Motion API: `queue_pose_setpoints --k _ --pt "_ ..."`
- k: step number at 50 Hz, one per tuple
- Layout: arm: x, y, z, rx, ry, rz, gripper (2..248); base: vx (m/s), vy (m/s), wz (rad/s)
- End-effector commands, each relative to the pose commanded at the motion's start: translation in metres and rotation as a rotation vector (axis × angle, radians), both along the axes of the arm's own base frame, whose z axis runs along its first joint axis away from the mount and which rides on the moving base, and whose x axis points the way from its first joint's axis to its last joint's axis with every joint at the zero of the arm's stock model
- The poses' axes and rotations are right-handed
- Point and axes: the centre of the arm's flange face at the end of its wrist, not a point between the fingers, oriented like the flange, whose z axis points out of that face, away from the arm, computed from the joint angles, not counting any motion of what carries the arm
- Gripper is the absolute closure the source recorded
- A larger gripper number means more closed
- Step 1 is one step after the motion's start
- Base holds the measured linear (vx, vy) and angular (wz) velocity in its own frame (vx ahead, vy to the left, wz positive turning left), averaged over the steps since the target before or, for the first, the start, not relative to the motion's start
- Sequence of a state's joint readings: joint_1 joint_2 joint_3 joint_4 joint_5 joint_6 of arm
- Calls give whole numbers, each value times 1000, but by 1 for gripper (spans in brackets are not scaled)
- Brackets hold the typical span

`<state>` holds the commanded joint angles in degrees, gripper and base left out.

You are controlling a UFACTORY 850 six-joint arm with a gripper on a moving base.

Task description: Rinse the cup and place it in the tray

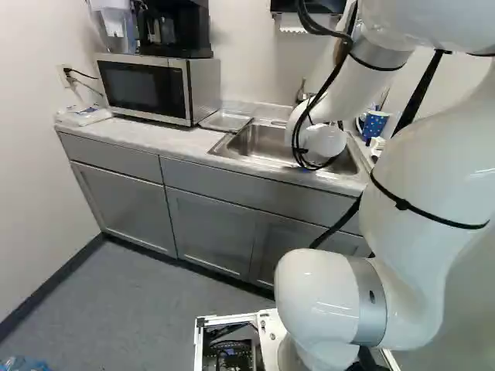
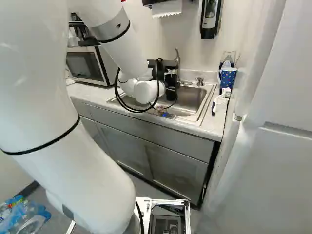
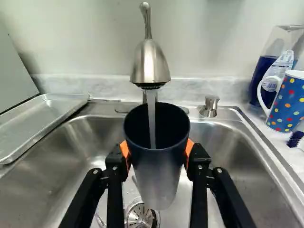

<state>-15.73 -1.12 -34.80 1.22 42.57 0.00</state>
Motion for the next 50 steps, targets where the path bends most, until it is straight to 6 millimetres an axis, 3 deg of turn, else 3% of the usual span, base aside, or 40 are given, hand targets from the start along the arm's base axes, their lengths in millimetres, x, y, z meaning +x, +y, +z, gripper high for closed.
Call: queue_pose_setpoints --k 50 --pt "0 0 0 0 0 0 125 0 0 0"
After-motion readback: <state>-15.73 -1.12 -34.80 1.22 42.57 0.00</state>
